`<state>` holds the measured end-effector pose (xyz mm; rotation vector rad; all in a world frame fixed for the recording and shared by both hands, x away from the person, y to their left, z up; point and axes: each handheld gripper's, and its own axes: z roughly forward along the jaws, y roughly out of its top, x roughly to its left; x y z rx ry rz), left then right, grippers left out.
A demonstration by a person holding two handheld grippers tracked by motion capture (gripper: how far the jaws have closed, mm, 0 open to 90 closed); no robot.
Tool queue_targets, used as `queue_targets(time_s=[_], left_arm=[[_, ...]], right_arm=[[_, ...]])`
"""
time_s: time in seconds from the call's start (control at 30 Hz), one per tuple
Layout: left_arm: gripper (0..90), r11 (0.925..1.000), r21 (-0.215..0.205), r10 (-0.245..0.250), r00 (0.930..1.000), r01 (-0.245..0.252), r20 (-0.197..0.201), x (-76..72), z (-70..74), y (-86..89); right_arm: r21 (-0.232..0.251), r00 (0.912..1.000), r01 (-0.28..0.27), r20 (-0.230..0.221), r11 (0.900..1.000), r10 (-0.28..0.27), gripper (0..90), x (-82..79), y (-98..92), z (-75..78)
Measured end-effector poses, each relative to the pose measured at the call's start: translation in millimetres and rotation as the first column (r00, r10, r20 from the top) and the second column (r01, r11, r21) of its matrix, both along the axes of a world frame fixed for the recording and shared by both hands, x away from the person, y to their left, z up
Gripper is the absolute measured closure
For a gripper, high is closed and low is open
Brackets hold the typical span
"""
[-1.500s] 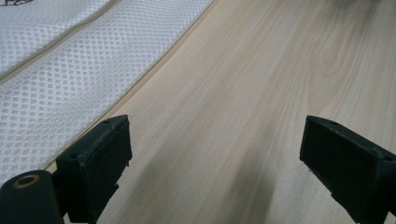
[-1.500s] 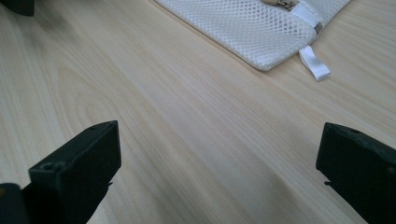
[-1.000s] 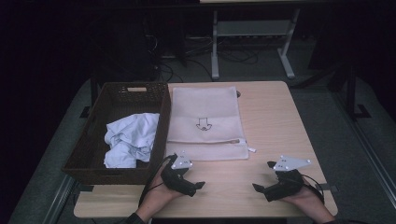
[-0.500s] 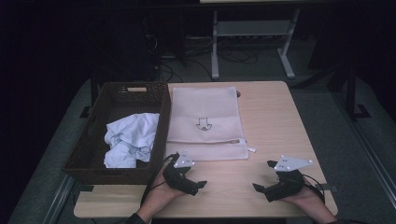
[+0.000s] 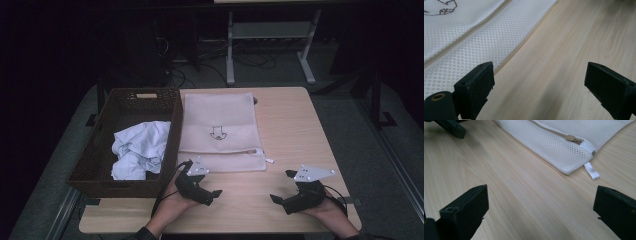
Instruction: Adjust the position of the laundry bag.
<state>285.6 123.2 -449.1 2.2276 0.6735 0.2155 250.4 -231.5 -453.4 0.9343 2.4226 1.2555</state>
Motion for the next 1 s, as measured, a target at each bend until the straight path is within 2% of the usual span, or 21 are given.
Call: queue_targets(time_s=[0.5,0.6,0.77,1.0], left_arm=[[8.6,0.9997,-0.02,0.012,0.9999,-0.012,0.002,10.0,7.8,-1.8],[8.6,0.999,-0.041,0.017,0.9998,-0.018,-0.004,12.7,8.7,-2.9],[8.6,0.9994,-0.032,0.012,0.9999,-0.013,-0.012,15.6,7.5,-4.2],[8.6,0.9993,-0.031,0.02,0.9998,-0.02,-0.002,22.2,13.0,-7.3]], right_arm=[[0.009,1.0,-0.001,-0.001,1.0,0.001,0.0,1.6,1.5,1.6],[0.011,1.0,0.0,-0.002,1.0,0.0,0.0,1.9,1.0,1.7],[0.011,1.0,0.005,-0.006,1.0,-0.005,0.0,2.2,0.6,1.2],[0.016,0.9999,0.011,0.001,1.0,-0.011,0.0,2.1,-0.6,1.8]])
